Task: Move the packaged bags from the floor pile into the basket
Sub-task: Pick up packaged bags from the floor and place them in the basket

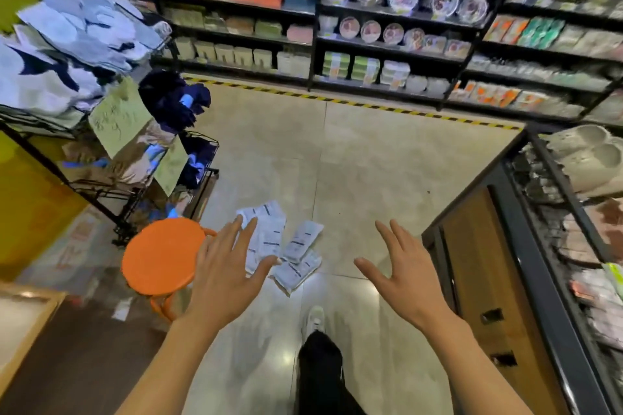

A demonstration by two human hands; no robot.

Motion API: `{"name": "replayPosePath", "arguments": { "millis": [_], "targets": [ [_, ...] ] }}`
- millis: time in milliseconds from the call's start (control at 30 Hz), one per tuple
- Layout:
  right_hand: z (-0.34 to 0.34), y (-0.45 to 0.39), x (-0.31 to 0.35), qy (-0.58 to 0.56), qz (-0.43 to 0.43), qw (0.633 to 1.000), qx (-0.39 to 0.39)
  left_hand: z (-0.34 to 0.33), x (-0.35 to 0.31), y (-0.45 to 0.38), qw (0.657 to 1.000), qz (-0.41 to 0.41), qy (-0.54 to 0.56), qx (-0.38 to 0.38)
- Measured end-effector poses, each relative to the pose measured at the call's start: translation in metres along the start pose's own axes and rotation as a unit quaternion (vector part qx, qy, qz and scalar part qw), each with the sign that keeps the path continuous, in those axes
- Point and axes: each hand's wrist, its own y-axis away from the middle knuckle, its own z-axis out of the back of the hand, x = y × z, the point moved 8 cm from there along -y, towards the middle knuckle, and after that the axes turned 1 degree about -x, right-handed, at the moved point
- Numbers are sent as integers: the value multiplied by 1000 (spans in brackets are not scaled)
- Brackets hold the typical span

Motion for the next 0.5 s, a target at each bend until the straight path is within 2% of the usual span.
{"name": "replayPosePath", "arguments": {
  "millis": [333, 500],
  "targets": [
    [-45, -269, -17, -1, 19, 998, 65, -58, 50, -226, 996, 69, -24, 48],
    [-91, -365, -27, -3, 13, 997, 77, -91, 88, -314, 996, 67, -27, 56]
  ]
}}
